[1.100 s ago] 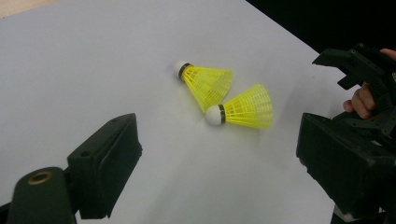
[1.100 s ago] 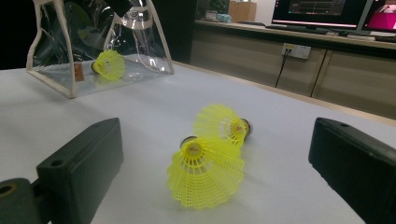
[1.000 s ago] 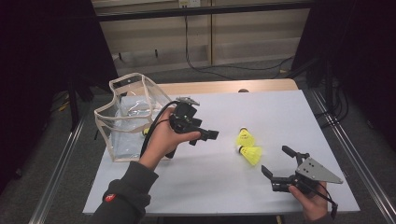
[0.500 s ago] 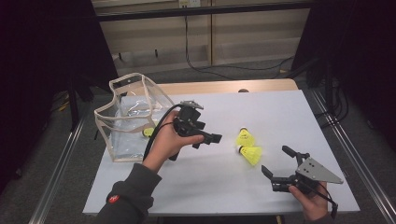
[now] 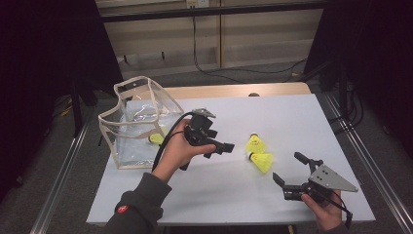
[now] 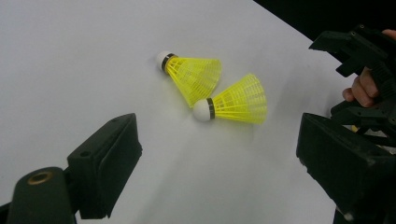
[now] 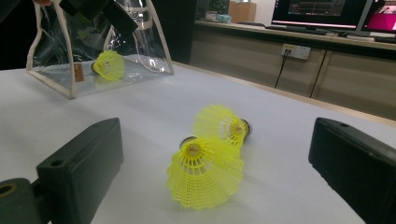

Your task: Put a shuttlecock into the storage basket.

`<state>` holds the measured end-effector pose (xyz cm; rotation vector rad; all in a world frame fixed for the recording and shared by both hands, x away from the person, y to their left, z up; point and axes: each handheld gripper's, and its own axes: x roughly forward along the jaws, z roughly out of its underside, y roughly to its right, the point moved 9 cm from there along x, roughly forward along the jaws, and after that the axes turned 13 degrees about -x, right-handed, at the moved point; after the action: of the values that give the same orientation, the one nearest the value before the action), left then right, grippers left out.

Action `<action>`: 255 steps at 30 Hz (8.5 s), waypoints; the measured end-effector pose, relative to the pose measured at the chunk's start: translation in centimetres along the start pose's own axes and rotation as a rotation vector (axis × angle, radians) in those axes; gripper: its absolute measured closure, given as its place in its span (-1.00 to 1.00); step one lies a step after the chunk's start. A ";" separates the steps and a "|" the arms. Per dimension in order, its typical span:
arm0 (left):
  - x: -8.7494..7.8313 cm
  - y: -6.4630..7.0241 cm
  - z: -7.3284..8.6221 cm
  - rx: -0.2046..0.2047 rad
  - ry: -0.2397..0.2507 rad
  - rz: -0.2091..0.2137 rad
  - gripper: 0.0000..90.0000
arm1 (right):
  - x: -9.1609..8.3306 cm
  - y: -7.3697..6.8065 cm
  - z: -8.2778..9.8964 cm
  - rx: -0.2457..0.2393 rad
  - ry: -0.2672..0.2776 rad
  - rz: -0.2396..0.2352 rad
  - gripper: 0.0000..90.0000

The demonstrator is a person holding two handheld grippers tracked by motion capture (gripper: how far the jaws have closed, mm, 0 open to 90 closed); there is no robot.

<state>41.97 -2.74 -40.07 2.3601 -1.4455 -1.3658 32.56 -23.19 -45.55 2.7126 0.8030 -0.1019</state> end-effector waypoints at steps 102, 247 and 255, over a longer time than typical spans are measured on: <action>10.0 1.5 3.7 0.159 -0.054 0.071 -0.52 | -0.1 0.1 -0.1 -0.002 0.003 0.004 -0.93; 11.0 2.5 3.9 0.237 -0.082 0.030 -0.11 | -0.1 0.1 -0.1 -0.013 0.004 -0.002 -0.93; 9.8 1.6 4.2 0.216 -0.077 0.017 -0.03 | -0.1 0.1 -0.1 -0.010 0.004 -0.002 -0.93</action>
<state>39.60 -9.30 -48.28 2.4375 -1.7112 -1.3746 32.53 -23.32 -45.44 2.7033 0.8055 -0.0918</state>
